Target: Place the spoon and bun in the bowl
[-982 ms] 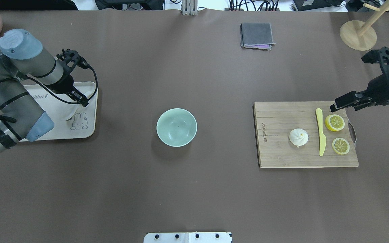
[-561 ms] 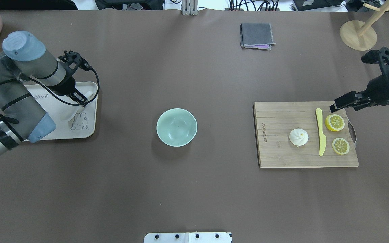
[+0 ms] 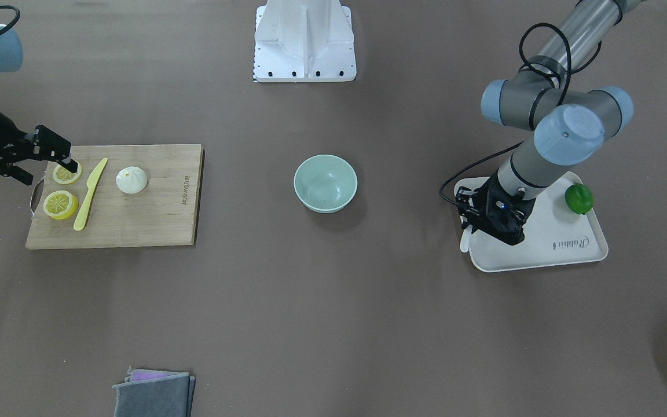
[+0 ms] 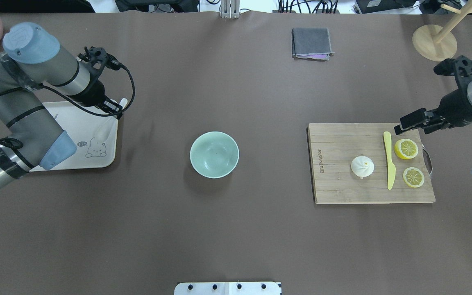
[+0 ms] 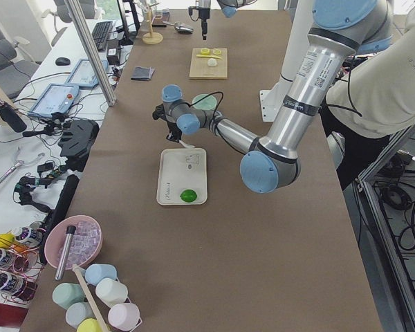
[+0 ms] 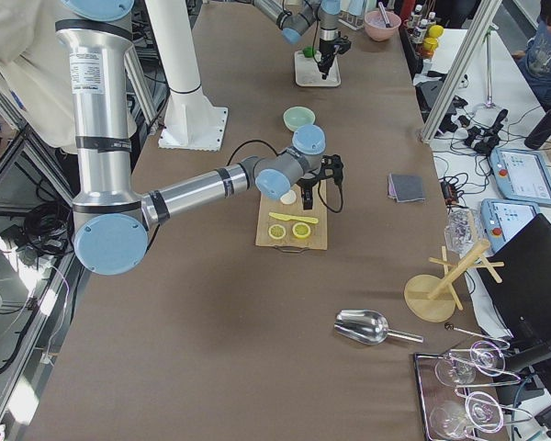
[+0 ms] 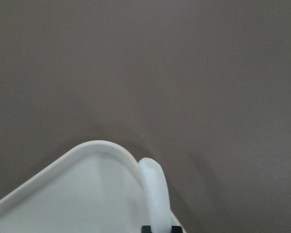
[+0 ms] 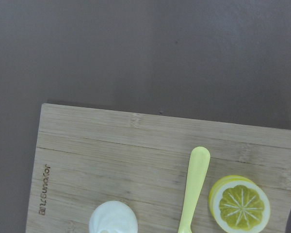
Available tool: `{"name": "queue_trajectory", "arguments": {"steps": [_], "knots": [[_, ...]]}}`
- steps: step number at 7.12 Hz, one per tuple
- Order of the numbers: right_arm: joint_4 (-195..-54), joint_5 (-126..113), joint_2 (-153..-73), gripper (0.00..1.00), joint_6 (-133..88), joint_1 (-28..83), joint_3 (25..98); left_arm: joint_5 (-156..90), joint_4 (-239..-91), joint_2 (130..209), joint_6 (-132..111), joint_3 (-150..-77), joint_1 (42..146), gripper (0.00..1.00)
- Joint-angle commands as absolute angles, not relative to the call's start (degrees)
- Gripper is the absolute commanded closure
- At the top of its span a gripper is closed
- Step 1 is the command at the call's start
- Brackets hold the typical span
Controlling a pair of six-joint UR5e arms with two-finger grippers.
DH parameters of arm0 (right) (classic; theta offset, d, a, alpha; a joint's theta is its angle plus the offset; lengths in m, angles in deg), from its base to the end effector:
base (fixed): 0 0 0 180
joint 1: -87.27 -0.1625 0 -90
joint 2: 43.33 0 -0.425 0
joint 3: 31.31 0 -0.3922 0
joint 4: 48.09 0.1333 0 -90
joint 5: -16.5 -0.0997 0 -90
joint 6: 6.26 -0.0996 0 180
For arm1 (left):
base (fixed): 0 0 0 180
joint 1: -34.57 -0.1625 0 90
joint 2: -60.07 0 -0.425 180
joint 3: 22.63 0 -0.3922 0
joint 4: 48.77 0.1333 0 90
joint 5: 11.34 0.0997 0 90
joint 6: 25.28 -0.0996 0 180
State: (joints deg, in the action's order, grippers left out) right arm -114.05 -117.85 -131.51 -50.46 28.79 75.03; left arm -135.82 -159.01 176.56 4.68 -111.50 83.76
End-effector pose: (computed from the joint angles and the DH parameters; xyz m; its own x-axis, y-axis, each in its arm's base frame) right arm -0.2112 -0.4662 0.4508 0.5310 -0.1147 0.8396 0.0238 0.9924 0.1205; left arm 0.3812 -0.5592 0.3611 0.5399 0.4675 -0.7000 -0.2166 0.8807 0.4212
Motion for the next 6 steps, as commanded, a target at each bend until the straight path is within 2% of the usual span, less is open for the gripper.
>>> {"name": "queue_trajectory", "arguments": {"steps": [1, 4, 6], "knots": [[-114.1, -115.9, -129.6, 0.01, -54.6, 31.4, 75.0, -135.4, -158.8, 181.7, 21.2, -116.5, 79.1, 1.0], [-114.0, -110.4, -127.8, 0.01, -63.0, 38.8, 76.1, -125.9, -158.8, 188.9, 32.6, -115.6, 69.8, 1.0], [-114.1, -109.4, -127.9, 0.01, -63.0, 40.9, 75.9, -125.2, -159.0, 193.6, 35.0, -110.6, 69.5, 1.0]]}}
